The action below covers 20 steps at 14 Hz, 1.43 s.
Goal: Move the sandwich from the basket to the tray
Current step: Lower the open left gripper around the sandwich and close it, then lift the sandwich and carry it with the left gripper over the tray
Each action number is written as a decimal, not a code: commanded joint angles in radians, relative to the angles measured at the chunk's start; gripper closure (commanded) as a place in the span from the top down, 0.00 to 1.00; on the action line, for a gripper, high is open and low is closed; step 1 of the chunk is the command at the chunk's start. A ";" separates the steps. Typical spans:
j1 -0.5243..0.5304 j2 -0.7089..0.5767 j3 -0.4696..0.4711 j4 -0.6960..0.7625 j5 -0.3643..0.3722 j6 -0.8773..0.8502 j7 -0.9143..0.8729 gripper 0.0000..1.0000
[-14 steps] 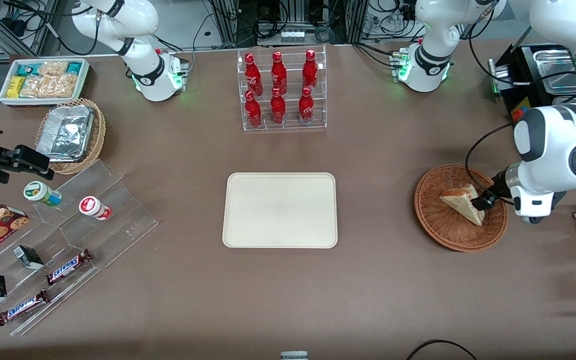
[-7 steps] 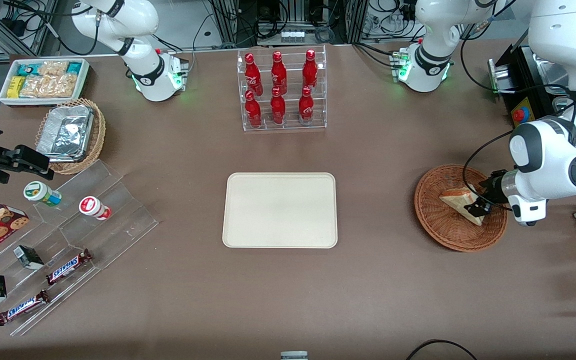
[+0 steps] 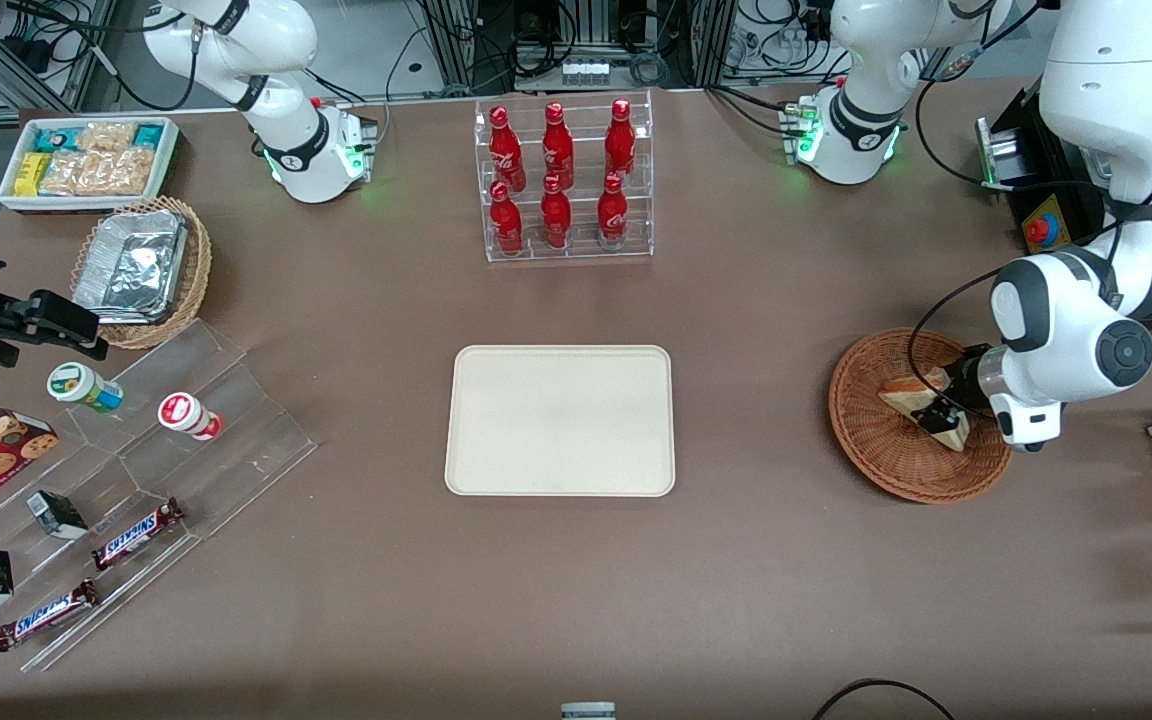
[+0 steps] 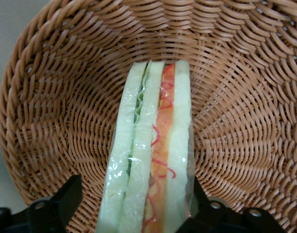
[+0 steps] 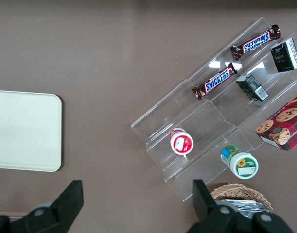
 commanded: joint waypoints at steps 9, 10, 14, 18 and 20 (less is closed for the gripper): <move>-0.012 -0.095 -0.185 0.175 0.000 -0.207 -0.013 0.36; -0.013 -0.084 -0.245 0.184 0.036 -0.200 -0.023 0.36; -0.012 -0.037 -0.422 0.225 0.145 -0.200 -0.063 0.34; -0.140 0.075 -0.491 0.333 0.210 -0.190 -0.059 0.28; -0.223 0.138 -0.491 0.388 0.256 -0.187 -0.063 0.28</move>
